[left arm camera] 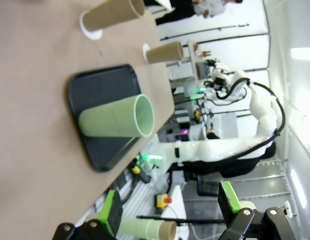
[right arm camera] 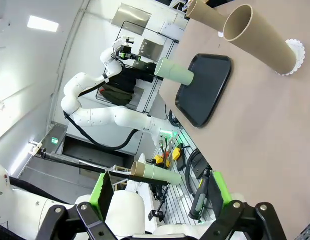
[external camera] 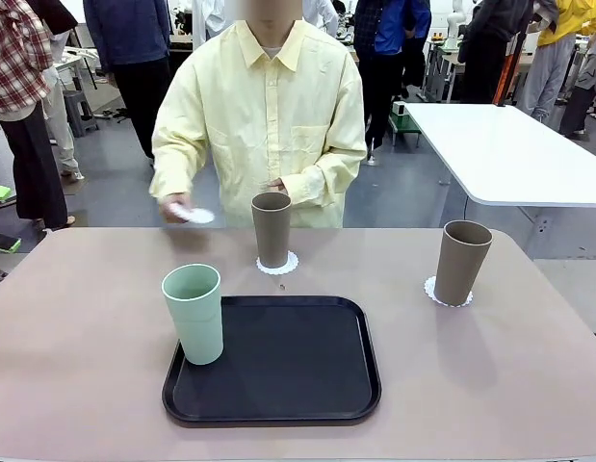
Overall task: Place coasters on the table and set cups on them.
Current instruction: Take one Reusable plastic cup from the Flat Tray and place it on a coaster set by the human.
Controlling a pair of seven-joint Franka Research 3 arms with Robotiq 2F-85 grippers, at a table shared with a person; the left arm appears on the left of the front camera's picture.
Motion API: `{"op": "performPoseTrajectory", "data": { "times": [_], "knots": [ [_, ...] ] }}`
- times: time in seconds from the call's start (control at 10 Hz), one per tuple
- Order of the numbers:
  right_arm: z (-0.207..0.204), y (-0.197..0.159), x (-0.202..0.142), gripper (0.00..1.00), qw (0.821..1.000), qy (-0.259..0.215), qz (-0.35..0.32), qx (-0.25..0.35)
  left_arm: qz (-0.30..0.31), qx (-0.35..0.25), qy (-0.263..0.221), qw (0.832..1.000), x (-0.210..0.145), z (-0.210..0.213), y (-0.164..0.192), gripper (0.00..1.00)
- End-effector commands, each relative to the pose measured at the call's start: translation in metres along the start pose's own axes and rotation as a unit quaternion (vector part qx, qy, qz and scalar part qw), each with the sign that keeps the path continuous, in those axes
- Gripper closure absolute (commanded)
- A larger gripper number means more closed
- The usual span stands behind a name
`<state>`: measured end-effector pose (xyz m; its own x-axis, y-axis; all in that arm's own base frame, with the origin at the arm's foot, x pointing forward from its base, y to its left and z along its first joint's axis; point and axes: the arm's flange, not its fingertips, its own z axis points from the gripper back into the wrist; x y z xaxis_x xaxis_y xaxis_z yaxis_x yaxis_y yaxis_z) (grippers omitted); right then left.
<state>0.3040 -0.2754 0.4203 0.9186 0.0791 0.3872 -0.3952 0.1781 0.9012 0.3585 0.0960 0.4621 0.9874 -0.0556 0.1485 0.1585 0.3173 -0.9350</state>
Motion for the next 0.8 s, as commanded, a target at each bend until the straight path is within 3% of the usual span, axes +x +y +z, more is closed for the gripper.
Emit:
{"op": "performPoseTrajectory", "data": {
  "times": [0.0,0.7],
  "knots": [
    [0.0002,0.0004,-0.0005,0.00,1.000,0.000,-0.005,0.001,-0.007,-0.005,-0.002,1.000,-0.0002,0.0013,-0.0009,0.00],
    [0.0002,0.0004,-0.0005,0.00,1.000,0.000,-0.005,0.001,-0.007,-0.005,-0.002,1.000,-0.0002,0.0013,-0.0009,0.00]
  ]
}}
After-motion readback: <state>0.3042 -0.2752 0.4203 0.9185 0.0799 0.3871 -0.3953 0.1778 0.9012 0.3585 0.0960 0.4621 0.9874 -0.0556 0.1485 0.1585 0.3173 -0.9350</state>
